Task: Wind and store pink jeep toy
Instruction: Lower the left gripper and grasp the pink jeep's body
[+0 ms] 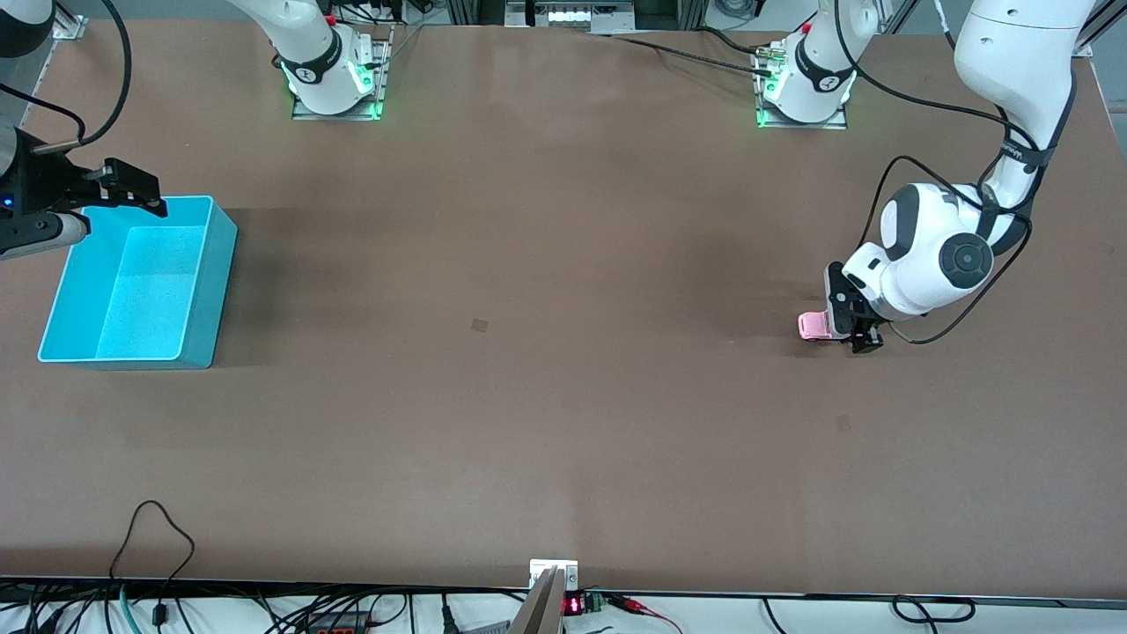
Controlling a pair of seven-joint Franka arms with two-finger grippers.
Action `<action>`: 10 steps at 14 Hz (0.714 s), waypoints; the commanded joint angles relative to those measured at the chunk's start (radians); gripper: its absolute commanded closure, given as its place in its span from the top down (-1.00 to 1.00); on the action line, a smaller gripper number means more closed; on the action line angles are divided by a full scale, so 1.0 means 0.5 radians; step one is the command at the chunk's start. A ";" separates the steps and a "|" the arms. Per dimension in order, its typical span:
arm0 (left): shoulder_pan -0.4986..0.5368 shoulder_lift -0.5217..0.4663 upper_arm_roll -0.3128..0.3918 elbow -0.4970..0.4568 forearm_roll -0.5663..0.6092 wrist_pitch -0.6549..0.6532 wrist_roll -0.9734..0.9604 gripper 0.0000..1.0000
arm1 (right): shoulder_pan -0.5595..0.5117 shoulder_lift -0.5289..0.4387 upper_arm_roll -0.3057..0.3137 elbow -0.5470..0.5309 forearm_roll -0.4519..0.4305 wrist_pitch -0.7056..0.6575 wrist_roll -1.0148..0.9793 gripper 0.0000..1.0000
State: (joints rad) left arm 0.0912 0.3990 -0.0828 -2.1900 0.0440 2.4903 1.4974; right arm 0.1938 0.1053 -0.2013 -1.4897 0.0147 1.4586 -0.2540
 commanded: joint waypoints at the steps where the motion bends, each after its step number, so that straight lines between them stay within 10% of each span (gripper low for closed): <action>1: 0.008 -0.025 0.000 -0.032 0.035 0.026 0.036 0.68 | 0.002 -0.017 0.001 0.003 -0.002 -0.030 0.005 1.00; 10: 0.017 -0.025 0.000 -0.050 0.035 0.023 0.039 0.16 | 0.002 -0.017 -0.002 0.000 0.001 -0.033 0.005 1.00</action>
State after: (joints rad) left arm 0.0936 0.3989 -0.0818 -2.1928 0.0440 2.4942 1.5003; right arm 0.1936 0.1053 -0.2014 -1.4897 0.0147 1.4555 -0.2536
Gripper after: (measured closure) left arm 0.317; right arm 0.000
